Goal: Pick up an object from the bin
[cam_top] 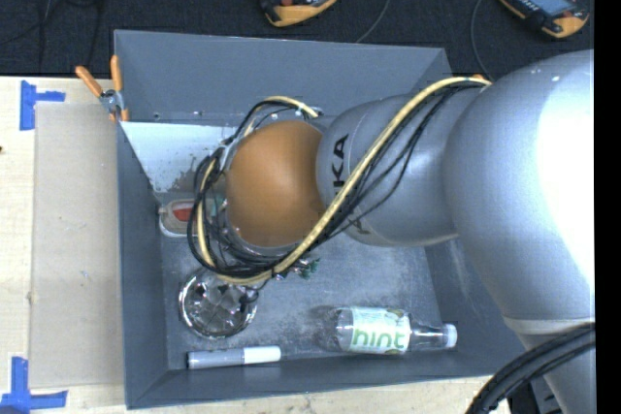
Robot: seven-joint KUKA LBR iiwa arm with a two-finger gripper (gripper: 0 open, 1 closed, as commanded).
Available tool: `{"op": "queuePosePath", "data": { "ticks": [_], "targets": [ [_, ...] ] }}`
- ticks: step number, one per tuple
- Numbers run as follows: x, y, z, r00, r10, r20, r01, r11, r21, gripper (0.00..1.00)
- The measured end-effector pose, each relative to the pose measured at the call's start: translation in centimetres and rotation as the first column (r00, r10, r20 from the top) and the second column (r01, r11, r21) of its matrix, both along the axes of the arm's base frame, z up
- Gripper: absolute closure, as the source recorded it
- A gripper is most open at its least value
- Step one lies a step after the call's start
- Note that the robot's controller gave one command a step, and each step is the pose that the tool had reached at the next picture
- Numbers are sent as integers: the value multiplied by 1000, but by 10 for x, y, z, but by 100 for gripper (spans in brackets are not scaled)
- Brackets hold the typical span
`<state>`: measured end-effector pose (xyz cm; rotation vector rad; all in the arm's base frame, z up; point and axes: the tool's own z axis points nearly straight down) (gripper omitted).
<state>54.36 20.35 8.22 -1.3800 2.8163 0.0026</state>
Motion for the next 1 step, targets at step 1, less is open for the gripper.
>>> {"op": "queuePosePath", "data": {
  "ticks": [1],
  "targets": [
    [-17,7,0,598,801,2,-801,598,-3,100]
  ]
}}
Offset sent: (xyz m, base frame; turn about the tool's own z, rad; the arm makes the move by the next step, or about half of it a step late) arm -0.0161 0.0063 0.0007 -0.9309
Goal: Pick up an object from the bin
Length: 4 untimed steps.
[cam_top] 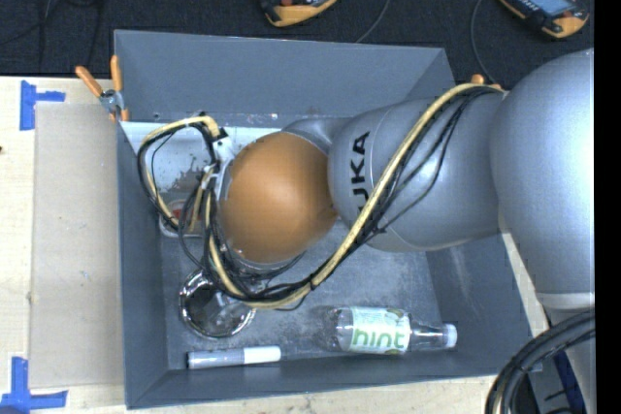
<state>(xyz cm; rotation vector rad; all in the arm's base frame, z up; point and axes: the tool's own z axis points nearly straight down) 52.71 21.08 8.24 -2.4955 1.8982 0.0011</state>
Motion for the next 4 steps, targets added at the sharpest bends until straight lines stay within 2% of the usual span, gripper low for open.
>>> {"op": "queuePosePath", "data": {
  "ticks": [1,2,3,4],
  "targets": [
    [0,0,0,1000,-5,-1,5,1000,1,0],
    [-39,-8,50,893,450,1,-450,893,1,0],
    [-44,-15,203,917,398,5,-398,917,3,0],
    [-43,-10,147,1000,-6,-5,7,1000,5,0]
  ]
}}
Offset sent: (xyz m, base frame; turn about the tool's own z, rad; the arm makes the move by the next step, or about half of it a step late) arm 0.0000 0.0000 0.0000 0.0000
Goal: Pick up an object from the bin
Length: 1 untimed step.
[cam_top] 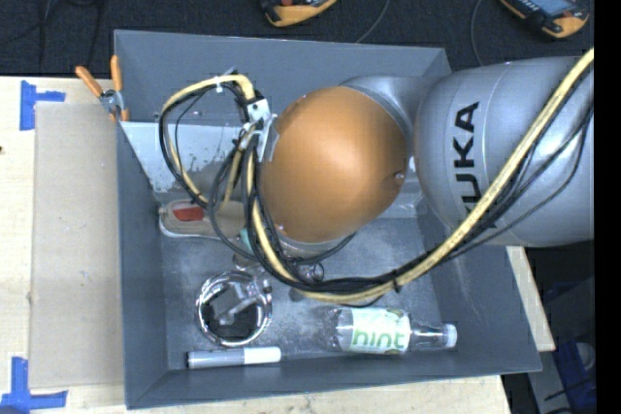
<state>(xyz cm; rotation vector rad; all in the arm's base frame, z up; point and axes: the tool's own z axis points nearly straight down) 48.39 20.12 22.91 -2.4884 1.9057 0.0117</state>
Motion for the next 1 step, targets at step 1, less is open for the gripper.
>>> {"op": "queuePosePath", "data": {
  "ticks": [1],
  "targets": [
    [20,-50,-70,977,214,-6,-214,977,-1,0]
  ]
}}
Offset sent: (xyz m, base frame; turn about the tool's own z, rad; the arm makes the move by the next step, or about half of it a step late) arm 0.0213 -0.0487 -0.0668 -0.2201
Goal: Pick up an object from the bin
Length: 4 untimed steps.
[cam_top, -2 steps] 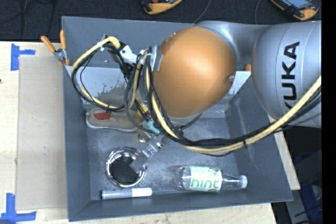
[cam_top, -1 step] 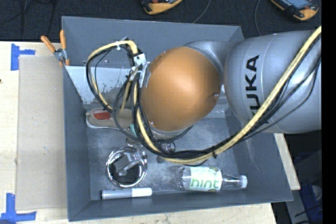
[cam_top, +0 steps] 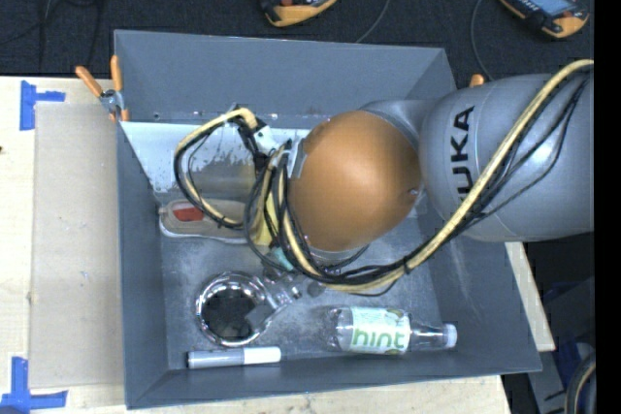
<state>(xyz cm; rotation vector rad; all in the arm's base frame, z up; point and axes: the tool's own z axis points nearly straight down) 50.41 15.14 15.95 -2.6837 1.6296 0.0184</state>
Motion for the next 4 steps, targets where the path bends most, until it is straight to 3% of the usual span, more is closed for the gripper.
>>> {"op": "queuePosePath", "data": {
  "ticks": [1,2,3,4],
  "targets": [
    [-2,74,-57,999,-51,-8,51,999,1,0],
    [-1,70,-54,998,-57,-5,57,998,0,100],
    [-1,70,-54,998,-58,-5,58,998,0,0],
    [-4,65,-90,1000,13,-6,-13,1000,5,0]
  ]
}}
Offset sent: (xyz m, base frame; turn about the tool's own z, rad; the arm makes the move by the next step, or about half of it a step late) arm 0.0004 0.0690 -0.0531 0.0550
